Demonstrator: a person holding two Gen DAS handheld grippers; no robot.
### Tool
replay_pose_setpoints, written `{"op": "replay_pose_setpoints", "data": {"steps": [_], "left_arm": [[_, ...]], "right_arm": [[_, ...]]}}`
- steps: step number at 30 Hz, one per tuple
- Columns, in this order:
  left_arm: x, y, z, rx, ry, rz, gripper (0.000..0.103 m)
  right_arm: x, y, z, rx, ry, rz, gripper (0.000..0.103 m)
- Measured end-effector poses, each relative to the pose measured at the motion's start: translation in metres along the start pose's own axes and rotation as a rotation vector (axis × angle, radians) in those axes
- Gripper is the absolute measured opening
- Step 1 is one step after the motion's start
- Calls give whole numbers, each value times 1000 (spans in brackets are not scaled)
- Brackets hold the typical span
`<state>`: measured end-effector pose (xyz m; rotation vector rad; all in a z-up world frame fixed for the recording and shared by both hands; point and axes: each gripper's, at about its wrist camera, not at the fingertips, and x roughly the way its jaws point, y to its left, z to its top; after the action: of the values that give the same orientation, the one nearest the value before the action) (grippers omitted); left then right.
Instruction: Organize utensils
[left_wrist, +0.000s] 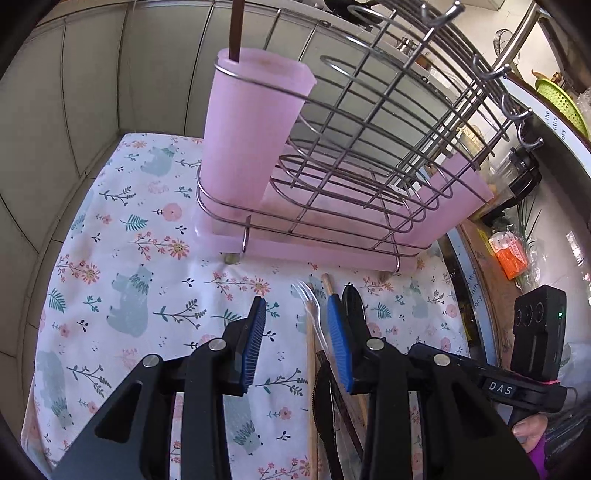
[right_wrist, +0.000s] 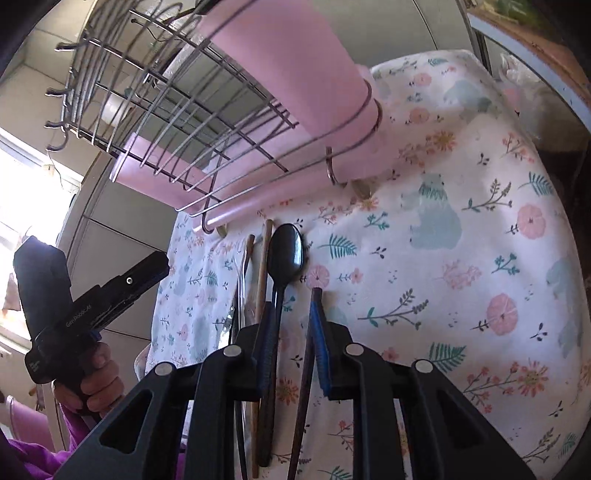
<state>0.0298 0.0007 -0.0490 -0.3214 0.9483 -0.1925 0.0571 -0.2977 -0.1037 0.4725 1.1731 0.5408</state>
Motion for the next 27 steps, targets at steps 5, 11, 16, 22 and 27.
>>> {"op": "replay_pose_setpoints", "data": {"steps": [5, 11, 16, 22, 27], "left_arm": [[8, 4, 0, -28, 36, -18, 35], [12, 0, 0, -10, 62, -23, 35], [21, -6, 4, -5, 109, -30, 35], [47, -13, 17, -18, 186, 2, 34], [74, -18, 26, -40, 237, 26, 34]], "right_arm": [[14, 7, 0, -40, 36, -61, 16], [28, 17, -7, -125, 39, -140, 8], [25, 14, -7, -119, 14, -124, 6], [12, 6, -5, -84, -48, -79, 6], [10, -1, -4, -68, -45, -56, 6]]}}
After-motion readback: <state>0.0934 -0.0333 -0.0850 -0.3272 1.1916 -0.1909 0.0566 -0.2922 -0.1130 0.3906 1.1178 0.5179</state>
